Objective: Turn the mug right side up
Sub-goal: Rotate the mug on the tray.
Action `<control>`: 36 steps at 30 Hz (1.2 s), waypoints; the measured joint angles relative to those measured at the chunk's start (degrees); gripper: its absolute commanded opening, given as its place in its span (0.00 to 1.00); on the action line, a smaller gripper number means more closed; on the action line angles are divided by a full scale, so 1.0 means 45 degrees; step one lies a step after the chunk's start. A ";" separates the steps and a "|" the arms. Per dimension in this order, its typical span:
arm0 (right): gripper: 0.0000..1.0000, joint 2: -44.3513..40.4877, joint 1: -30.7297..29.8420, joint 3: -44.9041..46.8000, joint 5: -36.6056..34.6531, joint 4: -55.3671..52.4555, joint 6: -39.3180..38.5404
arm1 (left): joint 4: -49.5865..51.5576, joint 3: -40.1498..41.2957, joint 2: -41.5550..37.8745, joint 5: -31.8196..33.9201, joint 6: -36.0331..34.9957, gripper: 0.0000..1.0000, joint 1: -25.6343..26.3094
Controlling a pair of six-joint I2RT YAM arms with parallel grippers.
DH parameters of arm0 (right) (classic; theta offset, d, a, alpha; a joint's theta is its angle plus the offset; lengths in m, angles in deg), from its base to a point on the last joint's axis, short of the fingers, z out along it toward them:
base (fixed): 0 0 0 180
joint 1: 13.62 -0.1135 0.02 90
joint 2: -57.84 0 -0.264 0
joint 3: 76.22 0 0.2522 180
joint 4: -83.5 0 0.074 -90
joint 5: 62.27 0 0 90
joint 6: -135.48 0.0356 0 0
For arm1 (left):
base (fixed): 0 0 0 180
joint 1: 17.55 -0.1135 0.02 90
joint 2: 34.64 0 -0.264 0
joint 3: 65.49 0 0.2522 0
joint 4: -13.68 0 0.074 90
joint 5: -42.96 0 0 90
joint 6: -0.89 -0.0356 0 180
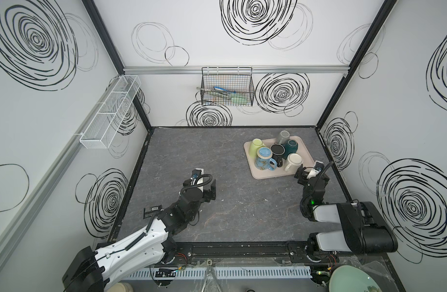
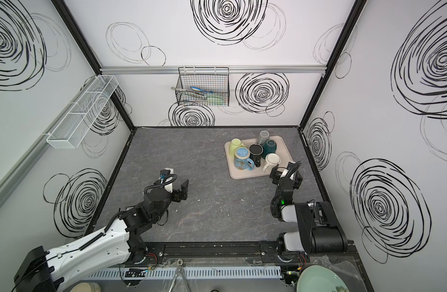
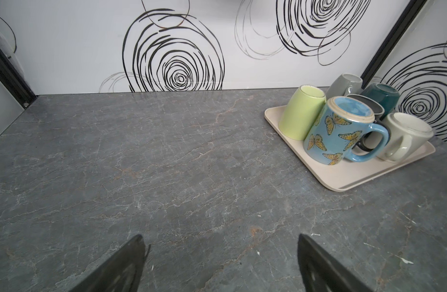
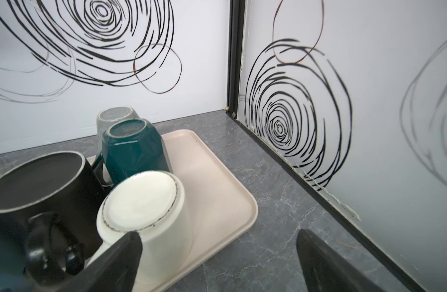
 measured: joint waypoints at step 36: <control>0.99 -0.0423 -0.2628 -0.8092 0.6883 -1.5732 0.1627 | -0.1005 0.0976 -0.0719 -0.0777 0.0379 0.96 -0.0019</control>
